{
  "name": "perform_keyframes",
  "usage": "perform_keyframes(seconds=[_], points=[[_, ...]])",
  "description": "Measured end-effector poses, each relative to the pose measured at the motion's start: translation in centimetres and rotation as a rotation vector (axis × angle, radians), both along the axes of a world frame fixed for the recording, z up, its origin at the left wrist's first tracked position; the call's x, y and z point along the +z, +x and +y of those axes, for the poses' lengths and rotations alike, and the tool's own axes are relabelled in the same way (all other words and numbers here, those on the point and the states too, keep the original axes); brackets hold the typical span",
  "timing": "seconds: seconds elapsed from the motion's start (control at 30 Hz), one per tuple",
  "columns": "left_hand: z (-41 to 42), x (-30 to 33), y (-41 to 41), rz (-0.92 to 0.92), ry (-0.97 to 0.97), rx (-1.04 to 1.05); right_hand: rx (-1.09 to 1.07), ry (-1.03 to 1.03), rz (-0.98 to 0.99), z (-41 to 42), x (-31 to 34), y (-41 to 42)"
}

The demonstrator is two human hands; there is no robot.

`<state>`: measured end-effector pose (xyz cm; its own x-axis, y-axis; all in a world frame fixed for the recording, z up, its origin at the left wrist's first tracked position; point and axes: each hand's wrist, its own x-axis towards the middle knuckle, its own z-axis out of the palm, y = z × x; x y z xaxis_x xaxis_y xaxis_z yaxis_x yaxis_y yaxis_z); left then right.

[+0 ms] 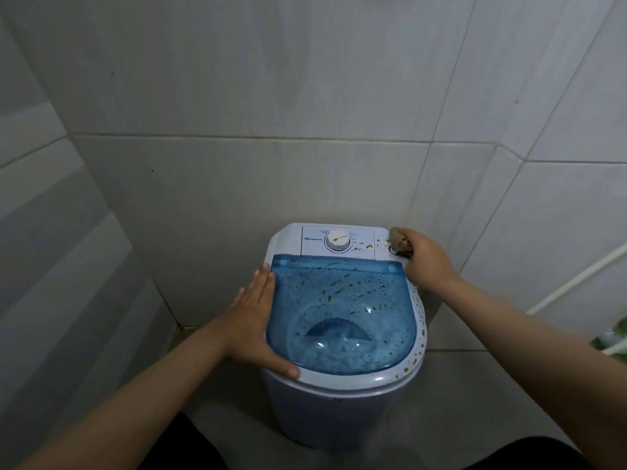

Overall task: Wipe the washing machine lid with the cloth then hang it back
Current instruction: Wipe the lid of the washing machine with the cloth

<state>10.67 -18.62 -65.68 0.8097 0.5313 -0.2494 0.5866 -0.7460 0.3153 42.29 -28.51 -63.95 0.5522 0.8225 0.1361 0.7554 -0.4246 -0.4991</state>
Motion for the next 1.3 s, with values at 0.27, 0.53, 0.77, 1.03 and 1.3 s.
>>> perform_keyframes(seconds=[0.27,0.53,0.77,1.03,1.3], points=[[0.1,-0.1,0.0,-0.011,-0.019,-0.008,0.037,-0.073,-0.141,-3.2,-0.6,-0.9],[0.9,0.3,0.1,-0.012,-0.009,0.018,0.168,-0.156,-0.281,-4.5,-0.3,-1.9],[-1.3,0.0,-0.5,-0.051,-0.037,-0.047,0.117,-0.275,-0.279,-10.8,0.6,-6.1],[-0.6,-0.1,-0.2,-0.048,-0.026,-0.006,0.12,-0.407,-0.281,-12.3,1.2,-9.1],[-0.5,0.0,-0.2,-0.044,-0.021,-0.004,-0.016,-0.52,-0.514,-12.9,0.6,-14.4]])
